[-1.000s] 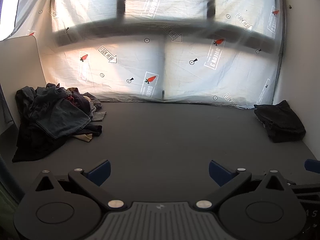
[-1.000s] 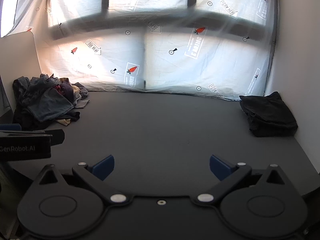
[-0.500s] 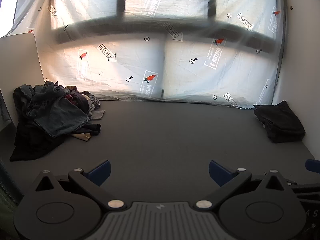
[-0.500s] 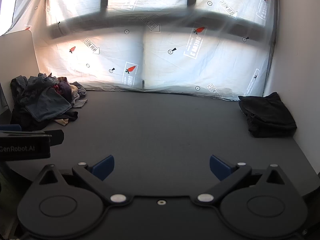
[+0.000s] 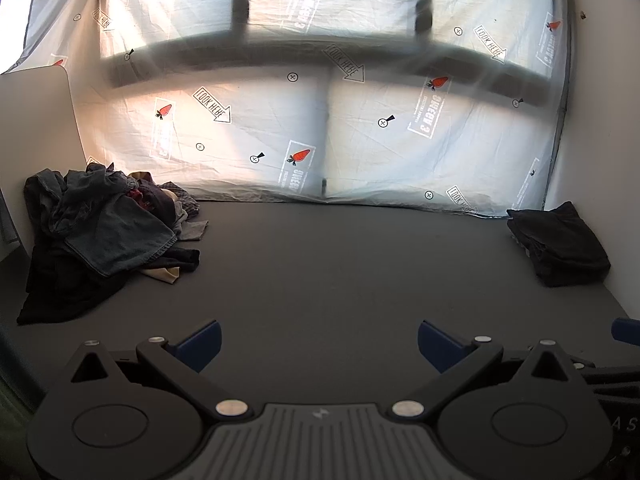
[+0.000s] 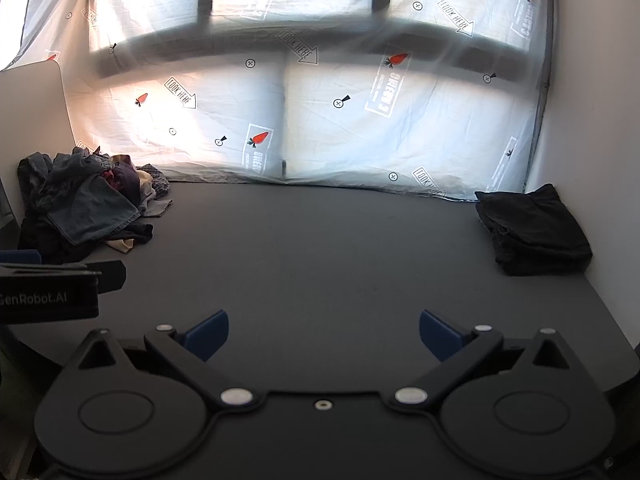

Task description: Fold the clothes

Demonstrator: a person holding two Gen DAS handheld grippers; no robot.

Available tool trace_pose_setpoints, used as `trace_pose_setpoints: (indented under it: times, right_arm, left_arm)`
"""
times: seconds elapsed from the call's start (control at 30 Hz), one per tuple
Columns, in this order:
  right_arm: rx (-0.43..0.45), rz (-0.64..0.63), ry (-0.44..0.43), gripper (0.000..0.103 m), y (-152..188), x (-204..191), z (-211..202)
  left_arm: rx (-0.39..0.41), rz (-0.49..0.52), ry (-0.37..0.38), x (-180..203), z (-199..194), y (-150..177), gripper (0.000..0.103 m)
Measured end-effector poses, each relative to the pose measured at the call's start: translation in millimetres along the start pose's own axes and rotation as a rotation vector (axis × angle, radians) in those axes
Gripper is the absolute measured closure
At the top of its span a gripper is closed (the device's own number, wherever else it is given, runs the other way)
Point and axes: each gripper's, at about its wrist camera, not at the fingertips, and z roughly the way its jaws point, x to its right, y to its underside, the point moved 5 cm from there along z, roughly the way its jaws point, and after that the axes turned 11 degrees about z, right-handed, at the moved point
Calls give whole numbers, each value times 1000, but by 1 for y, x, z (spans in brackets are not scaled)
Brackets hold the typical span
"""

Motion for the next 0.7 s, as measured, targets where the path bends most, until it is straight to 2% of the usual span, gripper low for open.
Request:
trace_pose_setpoints:
  times: [0.43,0.7]
  right_arm:
    - [6,-2,-1,0,6,-1,2]
    - [5,14,3,0,8,4,6]
  left_arm:
    - [-7,-2,1,0,2,0,0]
    - [-43,1,-1,6,13,0,0]
